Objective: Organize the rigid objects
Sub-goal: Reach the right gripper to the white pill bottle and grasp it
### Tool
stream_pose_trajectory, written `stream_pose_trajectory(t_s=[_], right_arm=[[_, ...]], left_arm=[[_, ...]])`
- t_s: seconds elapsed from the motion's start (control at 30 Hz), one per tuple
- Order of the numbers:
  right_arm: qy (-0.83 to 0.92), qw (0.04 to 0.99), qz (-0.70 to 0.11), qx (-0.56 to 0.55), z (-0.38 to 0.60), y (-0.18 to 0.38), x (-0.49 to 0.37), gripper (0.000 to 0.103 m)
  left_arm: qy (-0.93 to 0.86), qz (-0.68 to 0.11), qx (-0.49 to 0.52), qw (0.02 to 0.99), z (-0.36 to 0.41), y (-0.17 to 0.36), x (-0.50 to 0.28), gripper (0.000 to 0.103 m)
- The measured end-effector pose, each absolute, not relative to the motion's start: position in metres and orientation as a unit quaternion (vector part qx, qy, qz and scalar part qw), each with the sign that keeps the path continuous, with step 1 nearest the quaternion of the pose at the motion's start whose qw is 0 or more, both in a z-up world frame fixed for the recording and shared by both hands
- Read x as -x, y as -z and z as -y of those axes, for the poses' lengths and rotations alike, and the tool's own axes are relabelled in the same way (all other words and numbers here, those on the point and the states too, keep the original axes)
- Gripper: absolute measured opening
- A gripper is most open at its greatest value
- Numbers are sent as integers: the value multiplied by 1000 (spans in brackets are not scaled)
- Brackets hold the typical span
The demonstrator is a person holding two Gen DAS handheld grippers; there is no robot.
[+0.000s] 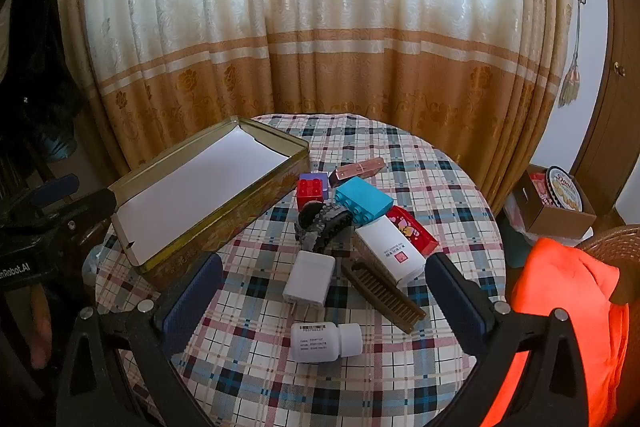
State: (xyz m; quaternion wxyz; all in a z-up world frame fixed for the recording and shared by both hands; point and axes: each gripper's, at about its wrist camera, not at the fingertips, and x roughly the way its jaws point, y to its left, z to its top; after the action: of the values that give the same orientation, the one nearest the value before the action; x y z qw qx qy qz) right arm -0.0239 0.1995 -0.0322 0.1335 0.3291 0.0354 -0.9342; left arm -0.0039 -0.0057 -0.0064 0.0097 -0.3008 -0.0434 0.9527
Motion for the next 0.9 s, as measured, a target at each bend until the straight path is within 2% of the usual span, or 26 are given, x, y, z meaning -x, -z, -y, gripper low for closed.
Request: stream_pose_trajectory(t_s=[0.9], right_arm=[[930, 136, -25, -340, -206, 51, 24, 103]], left_arm=[[-948, 39, 316, 5, 2, 23, 7, 103]])
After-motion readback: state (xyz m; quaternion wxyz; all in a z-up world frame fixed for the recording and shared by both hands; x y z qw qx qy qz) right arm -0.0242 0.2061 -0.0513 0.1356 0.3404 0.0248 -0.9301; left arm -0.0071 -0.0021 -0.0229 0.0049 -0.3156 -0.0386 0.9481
